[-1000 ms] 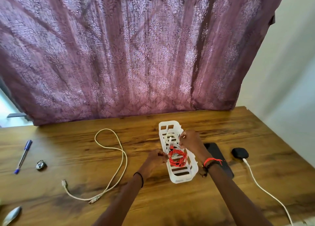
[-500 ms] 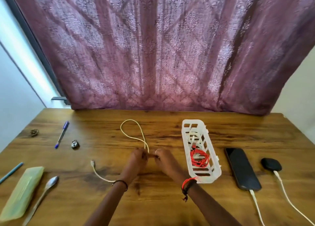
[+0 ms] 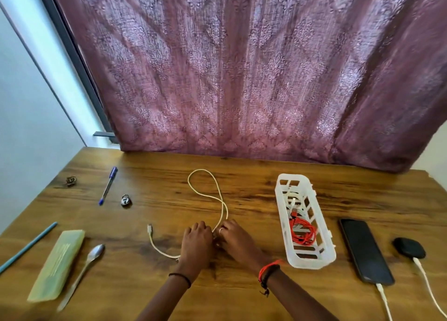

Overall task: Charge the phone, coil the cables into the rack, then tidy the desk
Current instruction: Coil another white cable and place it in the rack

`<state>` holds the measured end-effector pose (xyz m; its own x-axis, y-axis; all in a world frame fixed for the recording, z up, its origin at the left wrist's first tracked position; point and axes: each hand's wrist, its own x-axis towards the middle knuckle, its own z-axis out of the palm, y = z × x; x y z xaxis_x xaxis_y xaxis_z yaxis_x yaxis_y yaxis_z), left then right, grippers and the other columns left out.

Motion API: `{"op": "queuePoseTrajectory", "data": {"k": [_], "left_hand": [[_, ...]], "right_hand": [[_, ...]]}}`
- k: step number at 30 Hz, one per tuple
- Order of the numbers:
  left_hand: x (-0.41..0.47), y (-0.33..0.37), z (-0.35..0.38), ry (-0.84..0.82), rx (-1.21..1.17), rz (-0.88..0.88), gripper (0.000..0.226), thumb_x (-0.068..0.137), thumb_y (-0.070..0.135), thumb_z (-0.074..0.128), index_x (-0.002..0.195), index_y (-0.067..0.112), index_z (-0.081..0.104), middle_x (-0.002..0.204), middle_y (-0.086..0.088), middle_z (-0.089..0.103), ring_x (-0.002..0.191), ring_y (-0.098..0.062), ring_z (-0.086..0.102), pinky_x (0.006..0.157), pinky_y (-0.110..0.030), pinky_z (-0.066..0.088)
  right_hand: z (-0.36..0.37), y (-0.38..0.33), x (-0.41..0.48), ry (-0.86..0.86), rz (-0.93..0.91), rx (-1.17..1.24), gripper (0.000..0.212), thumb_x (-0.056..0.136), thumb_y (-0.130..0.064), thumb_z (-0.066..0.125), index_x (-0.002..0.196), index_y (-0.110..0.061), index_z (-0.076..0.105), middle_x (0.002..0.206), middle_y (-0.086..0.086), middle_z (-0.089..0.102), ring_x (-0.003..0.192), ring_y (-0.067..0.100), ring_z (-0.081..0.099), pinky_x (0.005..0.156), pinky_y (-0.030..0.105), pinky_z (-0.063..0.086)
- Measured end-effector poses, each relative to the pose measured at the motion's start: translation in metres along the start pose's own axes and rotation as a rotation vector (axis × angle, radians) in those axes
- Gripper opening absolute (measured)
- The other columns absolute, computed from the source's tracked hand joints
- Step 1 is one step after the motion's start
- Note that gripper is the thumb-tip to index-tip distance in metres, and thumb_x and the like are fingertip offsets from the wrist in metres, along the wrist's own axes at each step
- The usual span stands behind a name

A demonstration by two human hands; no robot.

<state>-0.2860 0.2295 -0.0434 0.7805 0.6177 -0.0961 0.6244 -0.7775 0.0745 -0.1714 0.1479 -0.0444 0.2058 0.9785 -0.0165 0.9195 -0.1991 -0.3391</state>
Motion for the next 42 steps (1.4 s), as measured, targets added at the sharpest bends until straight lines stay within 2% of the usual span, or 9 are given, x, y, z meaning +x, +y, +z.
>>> {"op": "queuePoseTrajectory", "data": {"k": [4,7,13,20,24,27,31,36,42], "left_hand": [[0.002,-0.002,-0.017,0.02,-0.123,0.019,0.028,0.094,0.036,0.036,0.109,0.018,0.052,0.108,-0.002,0.062,0.101,-0.021,0.059,0.09,-0.032,0.038],[0.008,-0.011,-0.037,-0.031,-0.454,-0.047,0.019,0.093,0.035,0.043,0.102,0.022,0.054,0.089,-0.005,0.068,0.085,-0.027,0.066,0.074,-0.038,0.051],[0.024,-0.029,-0.09,-0.092,-0.872,-0.006,0.03,0.096,0.022,0.048,0.069,0.026,0.061,0.043,0.01,0.056,0.039,-0.004,0.052,0.055,-0.029,0.05],[0.027,-0.031,-0.15,-0.121,-1.23,0.115,0.025,0.096,0.011,0.048,0.081,0.002,0.065,0.047,0.002,0.055,0.039,-0.005,0.051,0.043,-0.017,0.046],[0.032,-0.022,-0.165,-0.106,-1.223,0.146,0.027,0.096,0.015,0.049,0.088,-0.003,0.067,0.047,0.002,0.054,0.035,-0.009,0.05,0.039,-0.017,0.041],[0.036,-0.013,-0.174,-0.119,-1.227,0.171,0.027,0.096,0.017,0.048,0.086,0.0,0.067,0.047,0.003,0.056,0.033,-0.009,0.051,0.038,-0.017,0.04],[0.039,-0.005,-0.187,-0.177,-1.327,0.199,0.027,0.096,0.021,0.048,0.083,0.006,0.067,0.046,0.002,0.057,0.033,-0.012,0.052,0.036,-0.018,0.04],[0.037,-0.002,-0.201,-0.217,-1.422,0.261,0.032,0.097,0.029,0.045,0.092,0.009,0.07,0.051,0.002,0.057,0.042,-0.012,0.054,0.047,-0.019,0.046],[0.031,0.011,-0.203,-0.447,-1.769,0.292,0.032,0.097,0.023,0.043,0.106,0.003,0.066,0.062,0.002,0.053,0.055,-0.008,0.054,0.059,-0.021,0.052]], "right_hand": [[-0.01,-0.001,0.003,0.081,-0.018,0.056,0.026,0.089,-0.01,0.051,0.112,-0.007,0.062,0.117,0.01,0.054,0.115,0.022,0.046,0.095,0.035,0.043],[-0.025,-0.004,0.009,0.187,0.025,0.167,0.023,0.094,-0.019,0.049,0.108,-0.009,0.065,0.113,0.007,0.056,0.11,0.016,0.049,0.092,0.025,0.041],[-0.066,0.009,0.025,0.436,0.231,0.318,0.023,0.096,-0.022,0.049,0.107,-0.013,0.066,0.106,0.001,0.06,0.097,0.012,0.057,0.085,0.023,0.042],[-0.113,0.024,0.035,0.634,0.404,0.441,0.019,0.092,-0.023,0.058,0.104,-0.013,0.068,0.095,0.003,0.068,0.083,0.012,0.062,0.072,0.021,0.047],[-0.122,0.007,0.04,0.598,0.24,0.278,0.036,0.09,-0.033,0.057,0.126,-0.028,0.057,0.109,-0.004,0.056,0.099,0.003,0.049,0.085,0.019,0.037],[-0.133,-0.011,0.038,0.672,0.039,0.252,0.034,0.09,-0.035,0.048,0.119,-0.023,0.063,0.12,-0.003,0.061,0.111,0.009,0.05,0.093,0.024,0.039],[-0.147,-0.019,0.036,0.691,-0.06,0.341,0.024,0.09,-0.019,0.053,0.101,-0.008,0.071,0.095,0.007,0.072,0.091,0.006,0.057,0.077,0.025,0.044],[-0.158,-0.022,0.035,0.73,0.148,0.572,0.02,0.093,-0.011,0.053,0.104,-0.017,0.069,0.074,-0.01,0.067,0.063,-0.002,0.058,0.06,0.011,0.042],[-0.166,-0.024,0.034,0.87,0.24,0.82,0.024,0.096,-0.009,0.046,0.098,-0.019,0.068,0.05,0.001,0.057,0.035,0.01,0.046,0.038,0.016,0.038]]}}
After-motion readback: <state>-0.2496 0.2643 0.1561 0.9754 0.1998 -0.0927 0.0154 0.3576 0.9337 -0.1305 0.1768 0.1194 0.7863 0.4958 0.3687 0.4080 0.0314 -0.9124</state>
